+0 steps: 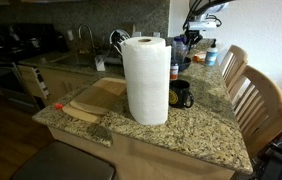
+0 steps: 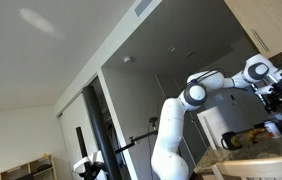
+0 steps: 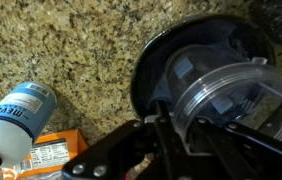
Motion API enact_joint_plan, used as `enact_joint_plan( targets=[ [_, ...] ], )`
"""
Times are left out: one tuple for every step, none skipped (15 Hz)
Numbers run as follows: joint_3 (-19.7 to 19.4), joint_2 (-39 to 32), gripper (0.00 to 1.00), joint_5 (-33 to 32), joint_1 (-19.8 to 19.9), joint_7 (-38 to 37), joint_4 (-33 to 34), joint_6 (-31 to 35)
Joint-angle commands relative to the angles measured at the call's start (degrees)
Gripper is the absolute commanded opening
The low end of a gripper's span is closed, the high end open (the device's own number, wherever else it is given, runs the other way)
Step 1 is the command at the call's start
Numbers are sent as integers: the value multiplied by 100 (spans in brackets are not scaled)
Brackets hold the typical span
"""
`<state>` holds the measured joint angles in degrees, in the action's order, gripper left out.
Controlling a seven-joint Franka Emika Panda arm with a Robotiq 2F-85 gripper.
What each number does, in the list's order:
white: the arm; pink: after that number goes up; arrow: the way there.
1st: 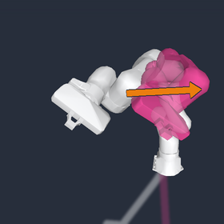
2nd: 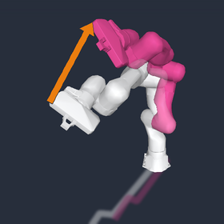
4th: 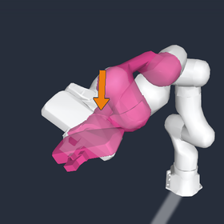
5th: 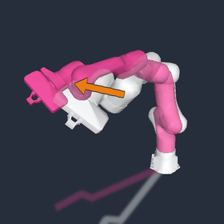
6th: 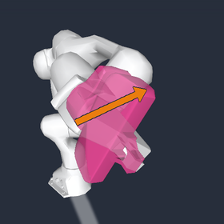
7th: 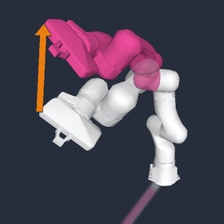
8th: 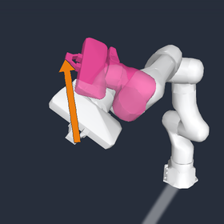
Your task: Remove the cup from the bowl and place it on the counter
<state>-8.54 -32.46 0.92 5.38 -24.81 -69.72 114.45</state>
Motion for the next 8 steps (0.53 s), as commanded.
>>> enact_joint_plan(
  targets=[
    [-52, -48, 4, -119, -41, -25, 40, 197],
    [-38, -22, 4, -135, -43, -20, -33, 436],
    [-19, -29, 4, -133, -32, 33, -46, 623],
    [-137, 216, 4, -387, -150, 18, 320, 157],
    [-82, 261, 4, -379, -111, 177, 389, 194],
    [-41, 281, 4, -473, -227, 143, 634, 82],
    [24, 297, 4, -494, -273, 204, 828, 16],
    [59, 327, 4, -528, -364, 258, 1086, -268]
  ],
)
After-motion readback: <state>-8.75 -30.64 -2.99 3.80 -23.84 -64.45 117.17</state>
